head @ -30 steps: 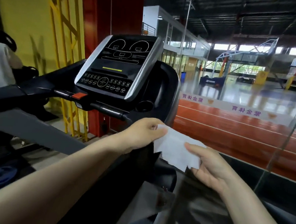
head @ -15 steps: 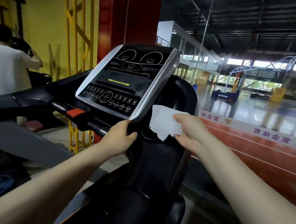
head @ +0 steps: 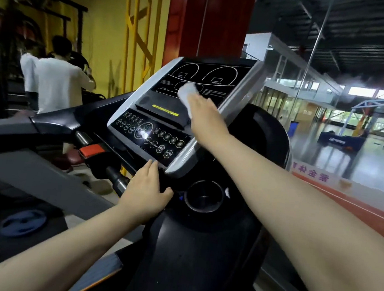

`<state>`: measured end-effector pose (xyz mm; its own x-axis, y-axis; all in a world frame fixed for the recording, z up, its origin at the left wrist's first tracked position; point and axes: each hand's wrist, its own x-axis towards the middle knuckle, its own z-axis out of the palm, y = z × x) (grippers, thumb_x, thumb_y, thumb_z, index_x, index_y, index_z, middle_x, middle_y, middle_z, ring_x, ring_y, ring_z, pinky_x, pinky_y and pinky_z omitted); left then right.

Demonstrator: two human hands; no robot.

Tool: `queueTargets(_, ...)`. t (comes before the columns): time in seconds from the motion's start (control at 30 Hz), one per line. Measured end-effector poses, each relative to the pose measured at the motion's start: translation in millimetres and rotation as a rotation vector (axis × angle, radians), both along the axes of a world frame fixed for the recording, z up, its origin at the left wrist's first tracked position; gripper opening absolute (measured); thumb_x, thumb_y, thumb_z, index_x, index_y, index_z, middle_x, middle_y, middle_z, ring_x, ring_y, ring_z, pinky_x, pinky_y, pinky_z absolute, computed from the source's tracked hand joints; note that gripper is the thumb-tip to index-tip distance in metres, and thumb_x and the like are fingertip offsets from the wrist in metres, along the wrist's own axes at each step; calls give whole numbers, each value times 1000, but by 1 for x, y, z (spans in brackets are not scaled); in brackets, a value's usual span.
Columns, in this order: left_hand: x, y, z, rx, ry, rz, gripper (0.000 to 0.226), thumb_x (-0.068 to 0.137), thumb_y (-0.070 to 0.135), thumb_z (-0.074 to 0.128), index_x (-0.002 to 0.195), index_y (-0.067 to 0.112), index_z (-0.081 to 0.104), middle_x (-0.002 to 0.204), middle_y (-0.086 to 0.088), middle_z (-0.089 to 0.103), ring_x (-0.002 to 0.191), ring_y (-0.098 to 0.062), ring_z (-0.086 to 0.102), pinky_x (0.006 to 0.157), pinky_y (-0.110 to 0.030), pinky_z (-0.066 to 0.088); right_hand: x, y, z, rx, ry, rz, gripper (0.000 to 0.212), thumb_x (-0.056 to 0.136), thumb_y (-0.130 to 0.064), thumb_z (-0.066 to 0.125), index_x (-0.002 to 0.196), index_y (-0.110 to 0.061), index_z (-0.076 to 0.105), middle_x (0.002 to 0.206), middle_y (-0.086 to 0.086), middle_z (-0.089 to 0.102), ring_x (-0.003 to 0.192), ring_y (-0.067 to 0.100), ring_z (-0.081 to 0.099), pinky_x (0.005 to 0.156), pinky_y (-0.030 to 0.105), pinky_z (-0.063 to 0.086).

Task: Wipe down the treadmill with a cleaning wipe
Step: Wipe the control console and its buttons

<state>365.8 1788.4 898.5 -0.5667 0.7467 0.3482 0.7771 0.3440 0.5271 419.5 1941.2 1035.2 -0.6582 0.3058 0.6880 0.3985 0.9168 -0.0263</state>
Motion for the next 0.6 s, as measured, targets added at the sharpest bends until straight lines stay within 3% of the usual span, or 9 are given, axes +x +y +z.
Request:
queueTargets(0.07, -3, 3, -1, -31, 37, 57, 85, 71, 57, 33, 139, 6, 38, 146, -15, 41, 135, -31, 38, 110, -46, 36, -10, -3, -19, 164, -296, -65, 42, 71, 14, 42, 97, -17, 52, 92, 4, 55, 98, 28, 57, 92, 36, 43)
queueTargets(0.13, -5, 4, -3, -40, 50, 73, 88, 66, 57, 30, 136, 5, 39, 144, -17, 44, 132, -33, 41, 108, -47, 36, -10, -11, -27, 167, -436, -38, 29, 78, 9, 47, 88, -18, 50, 90, 2, 53, 91, 24, 56, 76, 34, 44)
queueTargets(0.2, -6, 2, -4, -47, 32, 67, 84, 67, 52, 34, 136, 5, 40, 142, -17, 45, 130, -34, 42, 107, -46, 36, -7, -17, -33, 179, -676, 40, 23, 88, -2, 49, 106, -13, 58, 106, 4, 59, 99, 25, 57, 75, 32, 42)
queueTargets(0.3, -8, -2, -4, -57, -15, 63, 61, 68, 45, 39, 118, 10, 46, 119, -8, 53, 111, -30, 51, 94, -41, 40, 2, -24, -38, 215, -959, 190, 42, 93, -10, 46, 134, -17, 54, 137, 3, 55, 123, 25, 50, 98, 38, 43)
queueTargets(0.4, -9, 2, -4, -76, -14, 33, 62, 73, 43, 46, 125, 9, 41, 128, -10, 50, 120, -30, 47, 98, -38, 39, 9, -18, -22, 297, -974, 182, 44, 93, -8, 46, 135, -19, 52, 138, 2, 54, 122, 23, 51, 97, 40, 44)
queueTargets(0.5, -10, 7, 8, -68, 14, -21, 82, 87, 35, 53, 154, 5, 15, 162, -13, 17, 149, -24, 18, 119, -33, 19, 12, 2, 0, 414, -949, 107, 35, 90, -10, 49, 123, -19, 57, 129, -1, 59, 118, 24, 56, 89, 36, 47)
queueTargets(0.6, -11, 16, 16, 0, -19, -60, 76, 96, 30, 46, 157, 10, 6, 166, -6, 2, 152, -16, 3, 120, -27, 5, 19, 33, 34, 468, -900, -41, 24, 85, -12, 53, 106, -20, 61, 115, -1, 65, 105, 26, 62, 82, 38, 51)
